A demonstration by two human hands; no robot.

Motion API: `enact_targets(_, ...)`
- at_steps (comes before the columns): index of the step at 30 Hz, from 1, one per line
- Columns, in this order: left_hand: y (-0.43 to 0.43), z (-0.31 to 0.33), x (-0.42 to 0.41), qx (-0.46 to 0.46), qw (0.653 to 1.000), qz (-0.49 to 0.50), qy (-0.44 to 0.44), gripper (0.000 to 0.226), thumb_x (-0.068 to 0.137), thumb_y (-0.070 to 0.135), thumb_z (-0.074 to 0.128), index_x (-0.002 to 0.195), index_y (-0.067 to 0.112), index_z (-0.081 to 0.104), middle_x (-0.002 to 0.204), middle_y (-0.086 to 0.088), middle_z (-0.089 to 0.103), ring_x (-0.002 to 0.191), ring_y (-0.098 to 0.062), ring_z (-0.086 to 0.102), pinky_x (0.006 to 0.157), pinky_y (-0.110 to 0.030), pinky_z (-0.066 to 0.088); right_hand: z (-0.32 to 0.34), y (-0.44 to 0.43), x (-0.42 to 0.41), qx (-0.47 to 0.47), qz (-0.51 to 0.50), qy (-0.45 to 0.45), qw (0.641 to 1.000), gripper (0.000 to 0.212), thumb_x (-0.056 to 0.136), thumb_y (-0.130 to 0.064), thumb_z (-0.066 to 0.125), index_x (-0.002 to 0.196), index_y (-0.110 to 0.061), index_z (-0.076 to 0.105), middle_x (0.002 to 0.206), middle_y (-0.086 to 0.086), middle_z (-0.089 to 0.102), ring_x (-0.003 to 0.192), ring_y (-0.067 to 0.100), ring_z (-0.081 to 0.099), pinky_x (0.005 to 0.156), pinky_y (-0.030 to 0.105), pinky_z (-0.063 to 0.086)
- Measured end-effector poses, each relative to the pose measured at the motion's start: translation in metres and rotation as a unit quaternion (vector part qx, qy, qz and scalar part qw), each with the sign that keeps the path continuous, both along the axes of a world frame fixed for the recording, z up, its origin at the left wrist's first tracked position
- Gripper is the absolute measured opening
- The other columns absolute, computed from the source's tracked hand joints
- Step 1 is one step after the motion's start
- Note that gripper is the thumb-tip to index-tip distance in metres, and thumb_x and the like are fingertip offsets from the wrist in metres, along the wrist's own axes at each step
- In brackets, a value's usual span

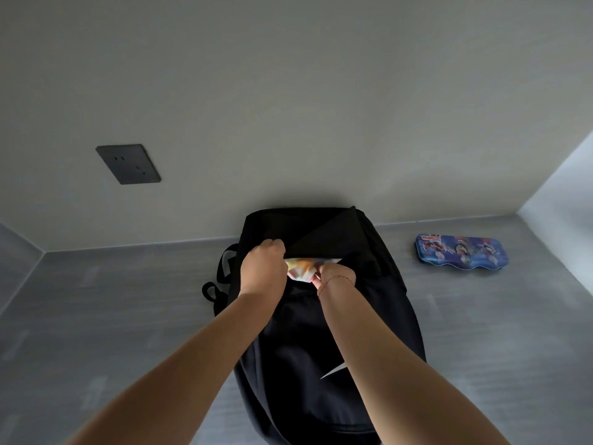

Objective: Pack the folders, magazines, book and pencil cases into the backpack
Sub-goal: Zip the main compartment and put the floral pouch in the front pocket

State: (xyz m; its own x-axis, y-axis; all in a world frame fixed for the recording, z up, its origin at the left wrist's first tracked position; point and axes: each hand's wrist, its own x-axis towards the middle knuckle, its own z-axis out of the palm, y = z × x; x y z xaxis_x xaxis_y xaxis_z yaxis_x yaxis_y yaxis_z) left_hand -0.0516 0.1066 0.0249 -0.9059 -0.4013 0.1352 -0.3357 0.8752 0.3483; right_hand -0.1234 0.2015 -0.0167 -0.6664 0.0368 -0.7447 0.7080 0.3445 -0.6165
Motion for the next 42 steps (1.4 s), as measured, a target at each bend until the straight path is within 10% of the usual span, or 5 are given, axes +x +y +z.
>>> enact_targets(5,0.007,0.007,-0.002,-0.024,0.998,0.003,0.059,0.028,0.073,-0.015,0.051,0.093,0.003,0.060,0.093,-0.011,0.060,0.083,-0.026,0.056,0.058,-0.028,0.033,0.016,0.003,-0.005,0.044,0.089,0.092,0.991,0.048,0.100,-0.036,0.032,0.143,-0.015,0.035,0.144,0.008,0.046,0.130,0.027,0.046,0.106,0.034,0.036)
enact_targets(10,-0.006,0.009,-0.005,0.010,0.993,0.039,0.113,0.018,0.077,-0.006,0.053,0.090,0.002,0.063,0.090,-0.012,0.061,0.078,-0.029,0.058,0.058,-0.031,0.038,0.022,0.004,0.000,-0.370,-0.246,-0.021,0.895,0.042,0.098,0.001,0.036,0.139,0.004,0.033,0.144,0.023,0.040,0.108,0.029,0.056,0.061,0.019,0.053)
enact_targets(16,-0.004,0.002,0.008,0.035,0.996,-0.017,0.085,0.014,0.080,-0.001,0.056,0.089,0.004,0.065,0.088,-0.009,0.062,0.070,-0.026,0.059,0.056,-0.028,0.039,0.023,-0.017,0.013,-0.488,-0.295,-0.083,0.817,0.034,0.097,0.003,0.031,0.126,0.007,0.047,0.135,0.023,0.049,0.124,0.036,0.049,0.102,0.040,0.042)
enact_targets(31,0.002,-0.013,-0.004,-0.007,0.991,-0.110,0.074,0.035,0.085,0.032,0.065,0.114,0.012,0.063,0.113,-0.005,0.064,0.107,-0.024,0.058,0.091,-0.036,0.045,0.028,0.068,0.011,-0.433,-0.068,-0.044,0.898,0.036,0.095,0.001,0.042,0.131,0.007,0.043,0.132,0.024,0.052,0.125,0.033,0.051,0.101,0.045,0.044)
enact_targets(42,0.141,-0.008,-0.081,0.157,0.962,-0.222,0.017,0.037,0.092,0.033,0.054,0.124,0.015,0.056,0.124,-0.001,0.056,0.117,-0.016,0.050,0.094,-0.025,0.039,-0.020,0.266,-0.079,-0.182,-0.237,0.156,0.941,0.042,0.096,-0.014,0.048,0.137,-0.008,0.045,0.134,0.011,0.050,0.128,0.025,0.046,0.103,0.037,0.037)
